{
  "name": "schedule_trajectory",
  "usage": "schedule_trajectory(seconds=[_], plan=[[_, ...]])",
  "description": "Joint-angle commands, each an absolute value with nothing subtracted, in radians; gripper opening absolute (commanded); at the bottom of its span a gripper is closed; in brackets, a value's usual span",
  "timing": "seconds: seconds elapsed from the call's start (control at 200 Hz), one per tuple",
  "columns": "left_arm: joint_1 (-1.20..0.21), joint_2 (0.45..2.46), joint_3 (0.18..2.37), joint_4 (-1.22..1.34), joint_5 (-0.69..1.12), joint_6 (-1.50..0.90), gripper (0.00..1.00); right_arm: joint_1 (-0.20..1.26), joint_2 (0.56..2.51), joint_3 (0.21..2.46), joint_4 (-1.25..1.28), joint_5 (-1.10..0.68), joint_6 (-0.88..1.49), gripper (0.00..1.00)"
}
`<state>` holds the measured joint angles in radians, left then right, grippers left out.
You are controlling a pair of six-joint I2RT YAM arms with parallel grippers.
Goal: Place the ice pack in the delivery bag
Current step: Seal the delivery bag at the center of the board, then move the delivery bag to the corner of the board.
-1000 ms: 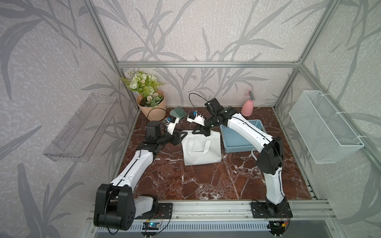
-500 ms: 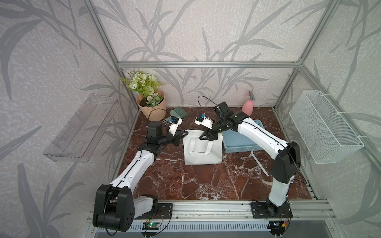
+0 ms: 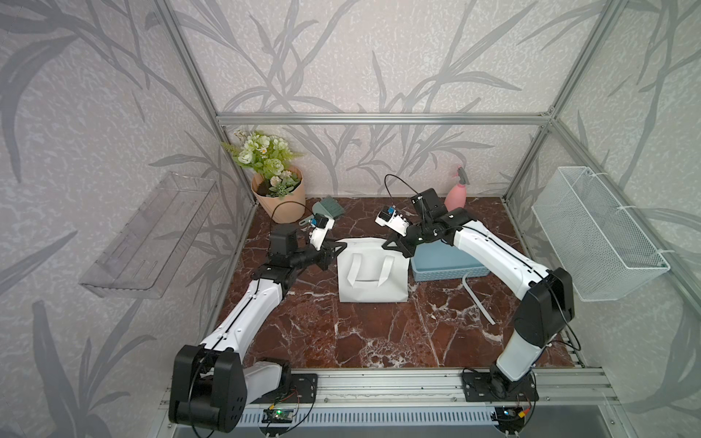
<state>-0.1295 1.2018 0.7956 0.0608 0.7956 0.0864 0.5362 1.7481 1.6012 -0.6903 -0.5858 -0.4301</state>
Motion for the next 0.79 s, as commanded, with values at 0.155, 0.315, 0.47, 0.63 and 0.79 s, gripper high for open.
schedule_trajectory(seconds=[0.155,0.315,0.47,0.63,0.79], plan=[[-0.135,1.162,0.899,-0.013,0.721,0.112,0.50,0.531,1.744,1.630,-0.701,-0.599,-0.398,0.30],[-0.210,1.205,1.022,-0.114,0.661,0.200,0.53,0.520,1.660,1.593,-0.609,-0.557,-0.330,0.58],[-0.311,1.323,1.167,-0.246,0.608,0.304,0.54,0.467,1.501,1.419,-0.371,-0.511,-0.181,0.69],[-0.380,1.457,1.302,-0.363,0.609,0.361,0.55,0.400,1.314,1.188,-0.126,-0.452,-0.039,0.87],[-0.434,1.550,1.401,-0.463,0.602,0.409,0.55,0.377,1.232,1.107,-0.132,-0.426,-0.016,0.88]])
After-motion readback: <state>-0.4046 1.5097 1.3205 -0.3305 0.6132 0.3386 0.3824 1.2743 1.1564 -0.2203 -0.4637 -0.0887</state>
